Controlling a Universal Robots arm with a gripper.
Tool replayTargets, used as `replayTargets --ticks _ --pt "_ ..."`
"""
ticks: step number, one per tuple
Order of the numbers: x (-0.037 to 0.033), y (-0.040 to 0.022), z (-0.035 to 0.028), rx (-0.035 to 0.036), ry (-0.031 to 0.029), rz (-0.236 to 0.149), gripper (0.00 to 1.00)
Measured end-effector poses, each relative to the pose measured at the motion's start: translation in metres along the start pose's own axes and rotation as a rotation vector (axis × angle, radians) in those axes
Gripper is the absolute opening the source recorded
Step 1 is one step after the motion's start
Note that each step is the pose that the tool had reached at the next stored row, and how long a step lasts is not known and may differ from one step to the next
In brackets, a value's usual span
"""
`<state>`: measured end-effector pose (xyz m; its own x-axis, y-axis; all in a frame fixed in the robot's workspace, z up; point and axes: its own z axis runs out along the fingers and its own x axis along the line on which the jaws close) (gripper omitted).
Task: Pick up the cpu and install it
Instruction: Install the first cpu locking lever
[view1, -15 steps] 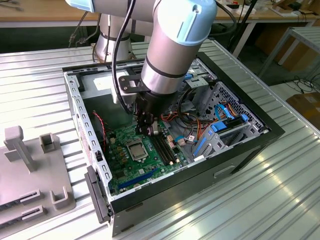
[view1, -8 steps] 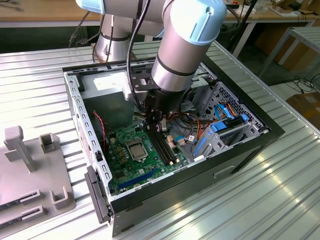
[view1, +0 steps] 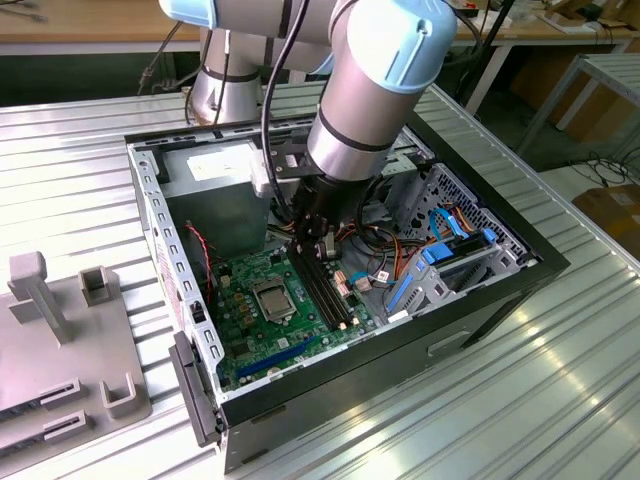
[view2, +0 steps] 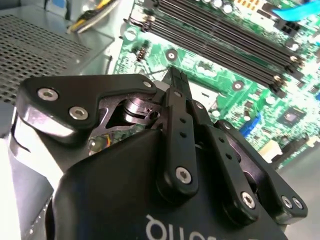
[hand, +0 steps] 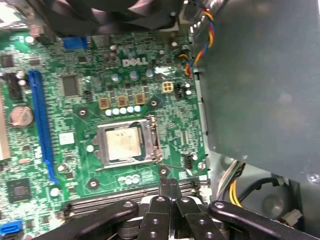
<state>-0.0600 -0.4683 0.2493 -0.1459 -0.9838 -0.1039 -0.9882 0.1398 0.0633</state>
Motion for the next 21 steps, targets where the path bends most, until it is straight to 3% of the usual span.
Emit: replayTargets --ticks 6,19,21 --pt "-0.0142 -0.0011 0.0040 -0.0001 -0.0007 0.000 0.11" --pt "-0.0255 -0.0028 0.0056 -0.0002 -0.0013 0.000 0.11" --pt "-0.0307 -0.0021 0.0061 -0.0002 -0.0012 0.000 0.11"
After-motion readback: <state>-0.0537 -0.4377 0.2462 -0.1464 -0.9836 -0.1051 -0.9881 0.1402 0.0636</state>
